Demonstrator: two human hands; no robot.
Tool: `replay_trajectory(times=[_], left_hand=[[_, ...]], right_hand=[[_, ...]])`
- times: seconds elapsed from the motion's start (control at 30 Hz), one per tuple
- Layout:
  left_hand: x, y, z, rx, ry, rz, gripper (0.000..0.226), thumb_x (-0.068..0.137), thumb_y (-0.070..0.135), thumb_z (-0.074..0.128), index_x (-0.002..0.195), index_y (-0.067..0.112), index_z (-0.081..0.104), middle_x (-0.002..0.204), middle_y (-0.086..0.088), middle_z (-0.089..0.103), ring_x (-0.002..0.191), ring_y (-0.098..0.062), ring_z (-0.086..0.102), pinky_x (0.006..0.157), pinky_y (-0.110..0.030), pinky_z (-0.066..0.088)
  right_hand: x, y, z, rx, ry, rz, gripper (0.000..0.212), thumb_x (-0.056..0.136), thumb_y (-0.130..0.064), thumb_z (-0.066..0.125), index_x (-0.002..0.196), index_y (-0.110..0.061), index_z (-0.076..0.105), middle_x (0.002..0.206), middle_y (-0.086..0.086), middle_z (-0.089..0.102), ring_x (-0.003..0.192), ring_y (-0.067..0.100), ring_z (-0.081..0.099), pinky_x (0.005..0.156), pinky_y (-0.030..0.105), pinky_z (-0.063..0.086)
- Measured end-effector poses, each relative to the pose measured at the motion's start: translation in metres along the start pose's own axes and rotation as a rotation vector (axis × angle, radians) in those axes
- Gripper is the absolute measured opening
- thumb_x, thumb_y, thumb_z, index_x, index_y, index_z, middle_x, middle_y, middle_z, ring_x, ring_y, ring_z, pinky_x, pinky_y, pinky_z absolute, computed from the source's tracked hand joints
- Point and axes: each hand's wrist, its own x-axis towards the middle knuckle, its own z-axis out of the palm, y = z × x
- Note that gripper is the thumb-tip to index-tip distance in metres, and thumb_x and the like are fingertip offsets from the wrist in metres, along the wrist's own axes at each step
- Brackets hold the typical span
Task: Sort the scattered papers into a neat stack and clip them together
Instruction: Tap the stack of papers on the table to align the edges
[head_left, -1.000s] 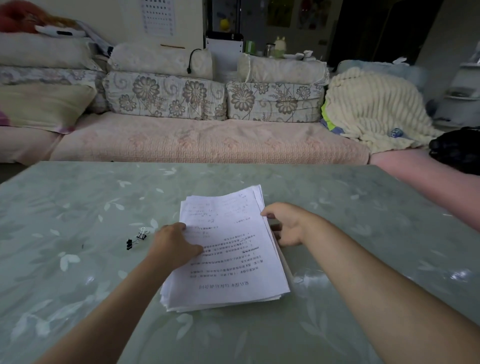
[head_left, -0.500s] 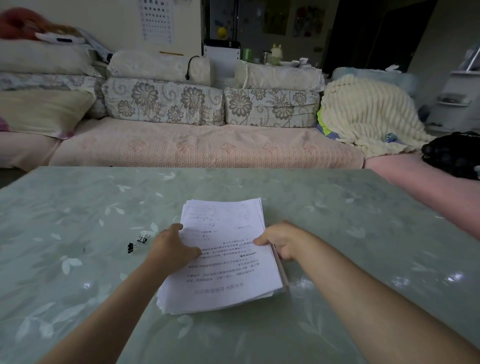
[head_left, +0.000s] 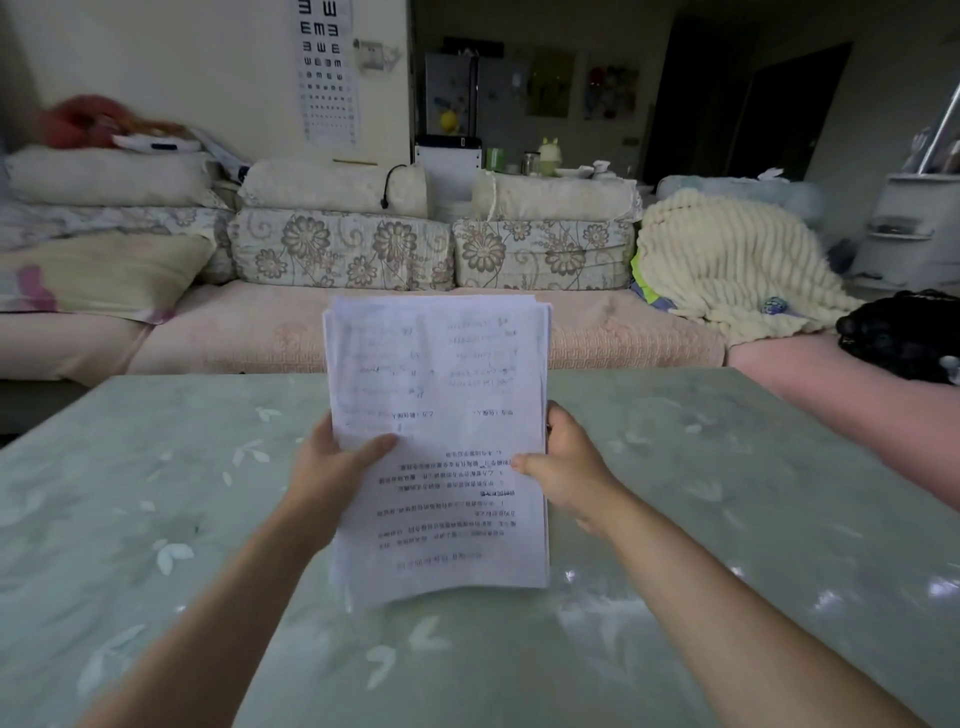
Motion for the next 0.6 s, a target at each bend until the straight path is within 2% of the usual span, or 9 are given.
replay_trajectory(times=[0.1,0.17,0.3,0.4,0.53,0.6], left_hand=[[-0.018,0.015,0.02,0.006,0.069,0.143,0.029,0.082,0.008,0.074,0.103,0.026,0.063,0.097,0.003,0.071,0.083,-0.016,0.07,0.063,-0.03,0.058],[-0.027,0.017,0.028,0.023,0.074,0.186,0.03,0.082,0.01,0.073,0.104,0.026,0.061,0.097,0.005,0.07,0.083,-0.012,0.069,0.06,-0.025,0.055],[-0.037,0.013,0.032,-0.005,0.065,0.175,0.038,0.082,0.01,0.074,0.113,0.02,0.056,0.104,0.001,0.068,0.087,-0.014,0.07,0.059,-0.023,0.056],[-0.036,0.018,0.03,0.0,0.097,0.202,0.035,0.084,0.009,0.071,0.114,0.019,0.055,0.106,0.0,0.067,0.093,-0.018,0.068,0.068,-0.032,0.056],[-0.04,0.014,0.036,0.024,0.117,0.24,0.034,0.085,0.01,0.07,0.112,0.019,0.051,0.104,0.0,0.064,0.091,-0.016,0.066,0.066,-0.03,0.055],[-0.041,0.013,0.037,0.027,0.122,0.243,0.03,0.088,0.008,0.066,0.112,0.018,0.051,0.102,0.0,0.064,0.09,-0.016,0.066,0.063,-0.027,0.054]], right_hand=[[-0.008,-0.015,-0.003,-0.023,0.032,-0.074,0.051,0.084,0.0,0.063,0.127,-0.022,0.048,0.119,-0.008,0.065,0.109,0.007,0.062,0.085,0.022,0.05],[-0.013,-0.02,-0.008,0.016,0.047,-0.074,0.05,0.085,-0.001,0.064,0.127,-0.022,0.047,0.117,-0.008,0.064,0.107,0.006,0.062,0.079,0.02,0.049],[-0.021,-0.016,-0.016,0.007,0.071,-0.024,0.05,0.081,-0.008,0.069,0.122,-0.025,0.047,0.112,-0.005,0.064,0.103,0.011,0.064,0.078,0.026,0.05],[-0.021,-0.017,-0.018,0.059,0.086,-0.023,0.048,0.069,-0.018,0.067,0.111,-0.031,0.049,0.108,-0.002,0.066,0.1,0.015,0.066,0.08,0.03,0.051],[-0.024,-0.014,-0.008,0.072,0.044,-0.03,0.046,0.082,-0.002,0.065,0.116,-0.025,0.045,0.11,-0.004,0.064,0.101,0.012,0.063,0.077,0.023,0.048],[-0.022,-0.01,-0.006,0.066,0.04,-0.032,0.047,0.081,-0.004,0.065,0.121,-0.022,0.049,0.111,-0.004,0.066,0.104,0.013,0.064,0.081,0.025,0.05]])
